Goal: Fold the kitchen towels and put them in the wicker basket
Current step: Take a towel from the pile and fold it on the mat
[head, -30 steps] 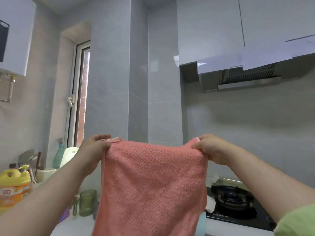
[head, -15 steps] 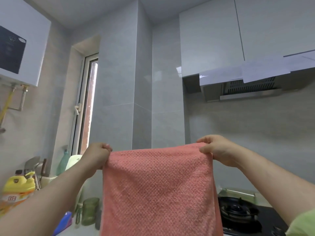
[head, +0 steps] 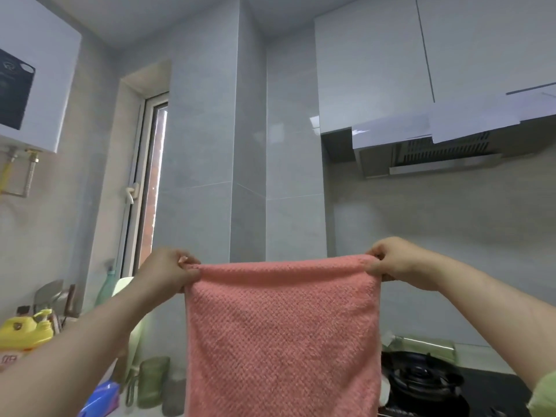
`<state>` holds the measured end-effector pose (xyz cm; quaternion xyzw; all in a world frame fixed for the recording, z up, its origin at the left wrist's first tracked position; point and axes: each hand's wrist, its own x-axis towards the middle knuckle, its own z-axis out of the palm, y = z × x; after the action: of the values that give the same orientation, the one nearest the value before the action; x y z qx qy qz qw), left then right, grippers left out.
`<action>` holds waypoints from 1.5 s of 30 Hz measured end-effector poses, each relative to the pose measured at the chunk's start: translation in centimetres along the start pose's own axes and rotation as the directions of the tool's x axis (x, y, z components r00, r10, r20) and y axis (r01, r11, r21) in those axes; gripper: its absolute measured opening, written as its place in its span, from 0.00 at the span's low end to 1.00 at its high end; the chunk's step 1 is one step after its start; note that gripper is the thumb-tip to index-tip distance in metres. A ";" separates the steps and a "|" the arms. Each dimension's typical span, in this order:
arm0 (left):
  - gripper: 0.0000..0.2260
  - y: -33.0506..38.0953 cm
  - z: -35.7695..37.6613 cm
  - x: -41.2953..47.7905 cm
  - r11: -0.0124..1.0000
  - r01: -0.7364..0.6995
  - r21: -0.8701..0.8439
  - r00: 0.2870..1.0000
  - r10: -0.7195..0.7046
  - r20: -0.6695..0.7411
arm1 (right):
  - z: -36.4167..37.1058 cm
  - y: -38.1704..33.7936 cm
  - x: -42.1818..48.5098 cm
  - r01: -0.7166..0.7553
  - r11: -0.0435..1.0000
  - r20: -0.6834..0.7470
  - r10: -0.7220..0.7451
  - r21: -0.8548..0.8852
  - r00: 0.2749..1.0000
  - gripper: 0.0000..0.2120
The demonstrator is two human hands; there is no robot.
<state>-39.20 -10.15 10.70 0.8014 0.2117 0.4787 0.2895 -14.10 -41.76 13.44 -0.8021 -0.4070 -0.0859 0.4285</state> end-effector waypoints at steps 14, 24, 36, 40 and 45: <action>0.07 -2.4 3.7 3.2 0.968 0.002 -0.250 0.995 -0.026 -0.095 | 2.9 3.2 2.8 0.066 0.932 -0.190 0.004 0.357 0.982 0.09; 0.11 -5.7 8.3 5.9 0.999 0.030 -0.015 0.975 -0.033 -0.222 | 6.2 5.8 5.8 -0.062 0.989 -0.365 0.108 0.134 0.925 0.19; 0.12 -20.5 20.7 4.3 0.772 0.550 -0.317 0.830 -0.549 0.103 | 19.8 18.7 8.1 -0.505 0.819 -0.008 0.527 0.271 0.850 0.14; 0.09 -24.5 24.3 2.9 0.715 0.573 -0.399 0.801 -0.593 0.088 | 25.0 22.1 8.7 -0.541 0.674 0.086 0.583 0.503 0.808 0.12; 0.05 -28.3 26.6 1.4 0.743 0.563 -0.362 0.807 -0.589 0.045 | 28.9 25.7 8.9 -0.553 0.678 0.075 0.597 0.485 0.798 0.09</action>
<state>-16.64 4.80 -17.19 0.6121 0.3681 0.4246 0.5563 4.33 -22.49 -15.94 -0.7509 -0.1225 0.1218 0.6374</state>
